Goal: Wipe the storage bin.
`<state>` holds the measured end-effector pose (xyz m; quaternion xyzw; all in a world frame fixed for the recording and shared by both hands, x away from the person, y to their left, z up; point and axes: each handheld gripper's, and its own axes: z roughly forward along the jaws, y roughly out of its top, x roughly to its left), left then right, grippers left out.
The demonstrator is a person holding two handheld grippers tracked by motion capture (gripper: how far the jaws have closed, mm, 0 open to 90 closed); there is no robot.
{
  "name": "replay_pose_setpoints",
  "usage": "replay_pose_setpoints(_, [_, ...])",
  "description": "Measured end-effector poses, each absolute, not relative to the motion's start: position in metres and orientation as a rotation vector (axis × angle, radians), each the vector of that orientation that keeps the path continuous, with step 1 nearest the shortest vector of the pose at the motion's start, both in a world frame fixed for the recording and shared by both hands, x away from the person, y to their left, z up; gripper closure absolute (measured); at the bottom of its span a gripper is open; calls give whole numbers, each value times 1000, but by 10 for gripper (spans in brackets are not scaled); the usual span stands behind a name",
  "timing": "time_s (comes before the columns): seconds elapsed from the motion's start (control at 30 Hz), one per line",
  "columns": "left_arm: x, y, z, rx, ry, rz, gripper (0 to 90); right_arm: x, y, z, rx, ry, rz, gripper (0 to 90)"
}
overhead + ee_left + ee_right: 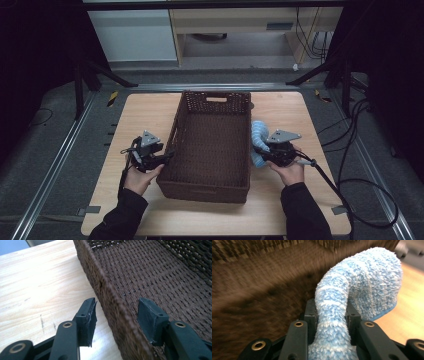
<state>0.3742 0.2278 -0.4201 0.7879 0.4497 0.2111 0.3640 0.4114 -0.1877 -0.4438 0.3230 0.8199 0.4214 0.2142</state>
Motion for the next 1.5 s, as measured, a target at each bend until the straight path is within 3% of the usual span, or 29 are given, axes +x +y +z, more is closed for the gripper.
replay_pose_setpoints(0.13, [371, 228, -426, 2041, 1153, 503, 575, 393, -189, -432, 856, 2264, 1183, 709])
replay_pose_setpoints(0.33, [370, 227, -426, 2022, 1149, 487, 680, 389, -183, -454, 882, 2329, 1109, 709])
replay_pose_setpoints(0.63, [374, 225, -427, 1994, 1166, 502, 688, 394, -181, -479, 967, 2392, 1062, 709])
replay_pose_setpoints(0.87, [386, 222, -427, 1995, 1171, 516, 688, 387, -181, -439, 875, 2276, 1156, 709])
replay_pose_setpoints(1.03, [392, 222, -428, 1996, 1166, 512, 688, 383, -181, -432, 851, 2263, 1152, 709])
replay_pose_setpoints(1.5, [394, 222, -428, 1991, 1163, 509, 686, 379, -178, -479, 946, 2406, 1043, 711])
